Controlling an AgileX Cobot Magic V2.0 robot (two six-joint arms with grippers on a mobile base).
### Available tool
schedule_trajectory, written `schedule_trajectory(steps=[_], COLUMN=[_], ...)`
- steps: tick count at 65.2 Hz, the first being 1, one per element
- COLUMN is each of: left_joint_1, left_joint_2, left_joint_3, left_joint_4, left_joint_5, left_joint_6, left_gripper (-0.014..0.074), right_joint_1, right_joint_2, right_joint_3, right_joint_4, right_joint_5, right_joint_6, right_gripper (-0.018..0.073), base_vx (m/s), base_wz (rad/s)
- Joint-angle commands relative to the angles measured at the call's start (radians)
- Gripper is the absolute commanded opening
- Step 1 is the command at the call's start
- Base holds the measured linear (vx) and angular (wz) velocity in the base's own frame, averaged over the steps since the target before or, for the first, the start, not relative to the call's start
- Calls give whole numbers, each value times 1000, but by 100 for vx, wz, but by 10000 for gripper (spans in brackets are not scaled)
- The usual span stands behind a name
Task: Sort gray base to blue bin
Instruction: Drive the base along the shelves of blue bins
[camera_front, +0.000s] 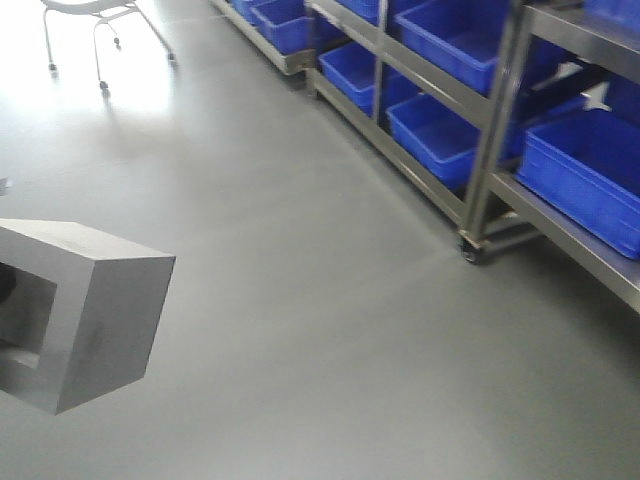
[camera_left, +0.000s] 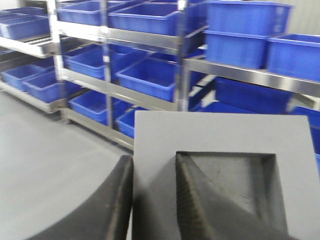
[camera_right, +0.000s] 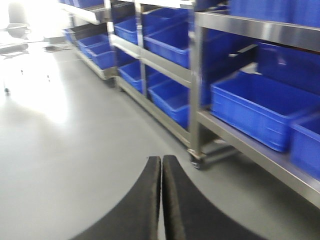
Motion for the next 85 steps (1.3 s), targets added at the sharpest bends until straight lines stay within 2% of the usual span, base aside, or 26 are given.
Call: schedule_trajectory(steps=[1, 39, 85], left_joint_1=[-4, -4, -4], left_joint_2=[1, 1, 1], left_joint_3=[-30, -30, -30], left_joint_4=[-10, -10, -10], left_joint_5=[-107, -107, -107], left_joint_6=[-7, -7, -7], left_gripper=[-6, -6, -6], right_joint_1=[0, 0, 0], right_joint_2=[-2, -2, -2], right_joint_3=[2, 2, 2], right_joint_4=[-8, -8, -8], right_joint_5=[-75, -74, -74], right_joint_6=[-13, -13, -13], right_gripper=[-5, -5, -5], base_vx=[32, 32, 39], base_wz=[49, 35, 0])
